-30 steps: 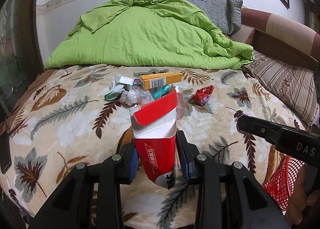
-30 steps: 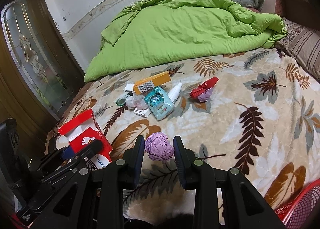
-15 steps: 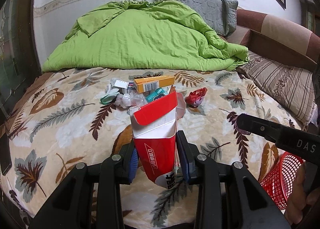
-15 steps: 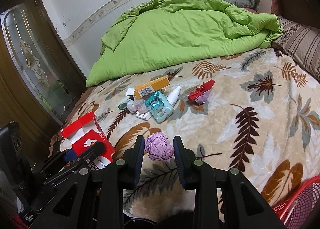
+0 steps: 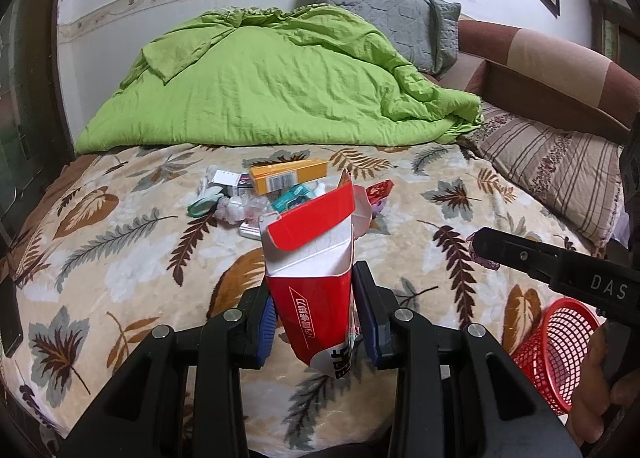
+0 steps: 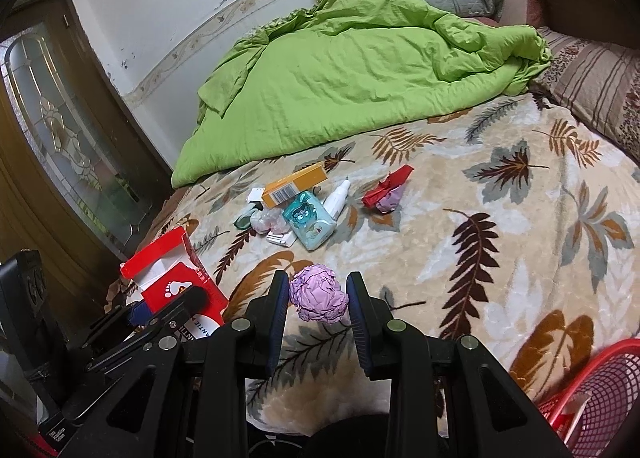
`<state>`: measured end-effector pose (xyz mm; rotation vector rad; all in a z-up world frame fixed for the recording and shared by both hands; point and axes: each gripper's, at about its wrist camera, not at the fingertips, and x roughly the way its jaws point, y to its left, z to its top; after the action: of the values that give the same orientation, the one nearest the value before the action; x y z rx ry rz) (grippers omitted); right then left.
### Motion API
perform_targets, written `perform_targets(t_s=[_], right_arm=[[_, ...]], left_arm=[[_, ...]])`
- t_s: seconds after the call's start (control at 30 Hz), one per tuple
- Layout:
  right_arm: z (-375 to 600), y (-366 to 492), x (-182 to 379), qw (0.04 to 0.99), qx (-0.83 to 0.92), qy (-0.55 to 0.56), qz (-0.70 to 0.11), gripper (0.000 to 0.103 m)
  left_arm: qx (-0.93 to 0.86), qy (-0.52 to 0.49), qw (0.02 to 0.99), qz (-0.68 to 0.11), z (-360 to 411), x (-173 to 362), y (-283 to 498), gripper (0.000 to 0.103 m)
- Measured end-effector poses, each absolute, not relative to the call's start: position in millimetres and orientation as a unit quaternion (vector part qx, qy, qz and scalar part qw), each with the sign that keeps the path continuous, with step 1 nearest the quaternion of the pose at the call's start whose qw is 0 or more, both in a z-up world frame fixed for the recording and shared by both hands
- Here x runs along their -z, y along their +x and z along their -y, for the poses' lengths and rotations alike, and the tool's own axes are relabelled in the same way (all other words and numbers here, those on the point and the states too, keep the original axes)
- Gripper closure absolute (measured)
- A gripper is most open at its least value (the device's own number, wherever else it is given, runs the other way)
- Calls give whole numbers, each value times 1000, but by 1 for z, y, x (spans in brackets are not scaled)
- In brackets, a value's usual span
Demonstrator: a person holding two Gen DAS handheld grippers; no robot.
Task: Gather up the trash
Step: 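Move both items over the red wastebasket and open both tools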
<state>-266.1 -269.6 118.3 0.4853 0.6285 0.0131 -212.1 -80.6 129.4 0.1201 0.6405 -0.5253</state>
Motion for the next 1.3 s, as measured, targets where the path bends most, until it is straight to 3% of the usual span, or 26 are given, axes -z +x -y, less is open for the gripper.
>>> perform_targets(t_s=[0.4,0.97,1.07,1.13,1.3], right_arm=[[332,-338,-127,916,55,277,-283,71],[454,-498,-82,854,226,384,-269,69],[462,-510,-77,847,233,394,-269,60],[465,-515,-79,849,239,391,-264,47],[466,-510,-85,853,239,385,-259,47]], left_arm=[[360,65,872,-325,129,-145,-238,69],[573,138,698,-406,301,-118,-336,64],[581,141,682,-421,315,-111,-345,51],[582,147,679,-423,318,-109,-348,51],[576,140,681,-429,312,-110,-342,49]])
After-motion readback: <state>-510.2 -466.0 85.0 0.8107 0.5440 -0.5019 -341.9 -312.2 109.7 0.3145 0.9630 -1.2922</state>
